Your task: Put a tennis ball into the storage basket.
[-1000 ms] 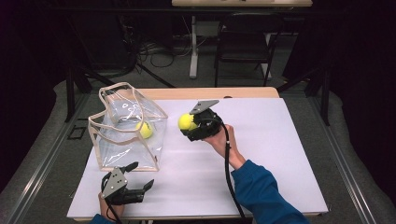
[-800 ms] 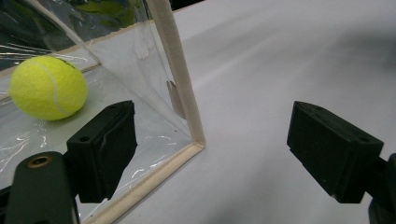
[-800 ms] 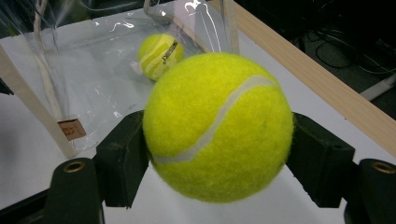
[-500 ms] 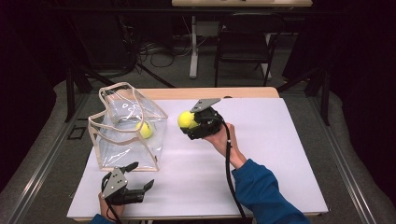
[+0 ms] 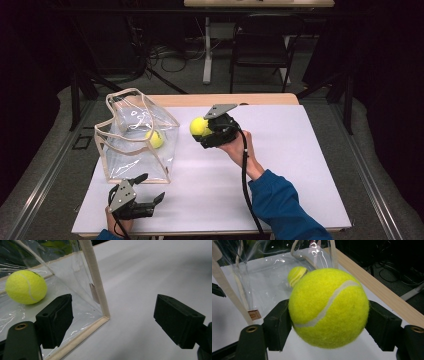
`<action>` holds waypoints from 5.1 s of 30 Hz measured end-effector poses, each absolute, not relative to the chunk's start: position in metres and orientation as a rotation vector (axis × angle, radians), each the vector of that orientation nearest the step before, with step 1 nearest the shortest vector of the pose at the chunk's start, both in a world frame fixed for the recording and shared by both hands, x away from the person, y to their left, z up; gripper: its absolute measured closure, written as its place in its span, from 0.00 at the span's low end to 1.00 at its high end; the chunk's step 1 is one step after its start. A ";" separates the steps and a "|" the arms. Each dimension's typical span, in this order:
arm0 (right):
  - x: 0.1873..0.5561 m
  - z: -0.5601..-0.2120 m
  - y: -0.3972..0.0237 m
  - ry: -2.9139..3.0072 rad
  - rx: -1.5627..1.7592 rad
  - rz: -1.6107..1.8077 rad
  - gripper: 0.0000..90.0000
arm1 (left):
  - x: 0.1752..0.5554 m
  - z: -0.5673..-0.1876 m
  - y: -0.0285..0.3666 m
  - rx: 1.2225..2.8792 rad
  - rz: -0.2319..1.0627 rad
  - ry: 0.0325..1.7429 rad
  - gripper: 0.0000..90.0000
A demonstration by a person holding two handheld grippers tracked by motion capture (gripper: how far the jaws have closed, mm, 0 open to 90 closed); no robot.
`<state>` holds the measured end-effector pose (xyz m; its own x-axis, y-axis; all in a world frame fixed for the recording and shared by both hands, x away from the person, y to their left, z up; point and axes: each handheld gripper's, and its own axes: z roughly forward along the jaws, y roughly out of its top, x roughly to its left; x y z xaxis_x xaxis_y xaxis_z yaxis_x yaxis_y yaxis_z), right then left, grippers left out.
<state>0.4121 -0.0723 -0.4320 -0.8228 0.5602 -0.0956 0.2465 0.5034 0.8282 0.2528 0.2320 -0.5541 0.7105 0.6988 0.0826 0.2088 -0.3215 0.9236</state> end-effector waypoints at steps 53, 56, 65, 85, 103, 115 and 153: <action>0.415 -0.395 -0.072 2.322 0.626 1.292 0.30 | 0.252 -0.554 0.232 1.876 0.592 0.700 0.18; 0.415 -0.394 -0.071 2.322 0.627 1.296 0.30 | 0.253 -0.554 0.232 1.868 0.588 0.704 0.18; 0.415 -0.389 -0.068 2.322 0.612 1.291 0.30 | 0.252 -0.553 0.232 1.874 0.594 0.702 0.18; 0.413 -0.373 -0.065 2.292 0.586 1.332 0.30 | 0.253 -0.554 0.232 1.874 0.590 0.703 0.18; 0.414 -0.367 -0.059 2.290 0.572 1.346 0.30 | 0.252 -0.554 0.232 1.874 0.592 0.702 0.18; 0.416 -0.364 -0.053 2.296 0.564 1.345 0.30 | 0.252 -0.554 0.232 1.871 0.592 0.703 0.18; 0.422 -0.354 -0.023 2.335 0.502 1.330 0.30 | 0.253 -0.553 0.233 1.873 0.593 0.695 0.18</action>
